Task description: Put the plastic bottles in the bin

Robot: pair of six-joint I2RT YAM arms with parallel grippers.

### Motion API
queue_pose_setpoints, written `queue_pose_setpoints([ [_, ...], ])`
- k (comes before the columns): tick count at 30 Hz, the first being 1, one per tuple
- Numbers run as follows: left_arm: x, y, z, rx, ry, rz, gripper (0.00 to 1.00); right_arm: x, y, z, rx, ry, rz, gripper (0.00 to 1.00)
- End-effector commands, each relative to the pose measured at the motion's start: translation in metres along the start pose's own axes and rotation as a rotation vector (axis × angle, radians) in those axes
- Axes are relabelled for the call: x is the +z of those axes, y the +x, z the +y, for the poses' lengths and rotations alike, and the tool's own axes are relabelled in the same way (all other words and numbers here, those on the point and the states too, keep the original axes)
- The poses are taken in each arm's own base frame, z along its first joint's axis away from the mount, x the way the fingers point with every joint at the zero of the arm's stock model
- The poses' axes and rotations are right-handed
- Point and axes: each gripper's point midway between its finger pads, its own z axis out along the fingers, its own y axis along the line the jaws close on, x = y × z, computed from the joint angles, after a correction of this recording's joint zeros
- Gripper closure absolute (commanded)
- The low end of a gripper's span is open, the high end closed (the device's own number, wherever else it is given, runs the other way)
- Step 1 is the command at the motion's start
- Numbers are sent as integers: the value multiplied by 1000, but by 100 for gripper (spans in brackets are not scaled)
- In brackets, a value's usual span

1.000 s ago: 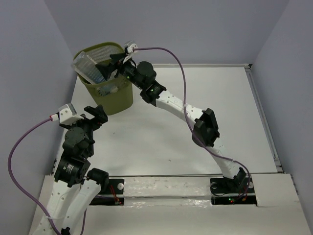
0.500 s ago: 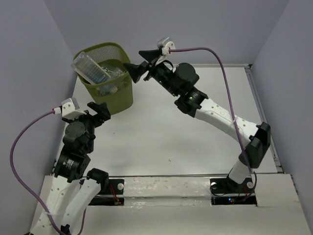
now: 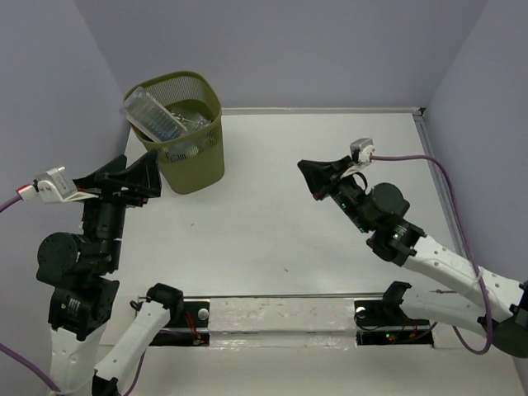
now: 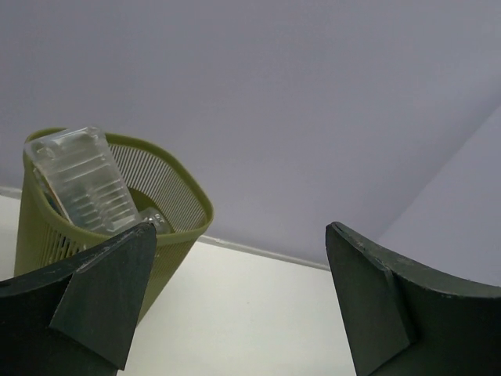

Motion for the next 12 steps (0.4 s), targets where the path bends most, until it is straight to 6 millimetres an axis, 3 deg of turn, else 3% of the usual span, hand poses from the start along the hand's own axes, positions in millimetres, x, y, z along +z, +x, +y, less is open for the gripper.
queue_pose_setpoints([
  [1, 6, 22, -10, 25, 59, 95, 1, -41, -7, -15, 87, 52, -22, 55],
  [4, -1, 39, -2, 22, 57, 123, 1, -67, -17, -40, 103, 159, -68, 0],
  [7, -8, 61, 10, 30, 48, 157, 1, -100, -23, -67, 93, 260, -128, 0],
  [12, -9, 81, 14, 42, 75, 176, 1, -102, -22, -74, 43, 295, -121, 0],
])
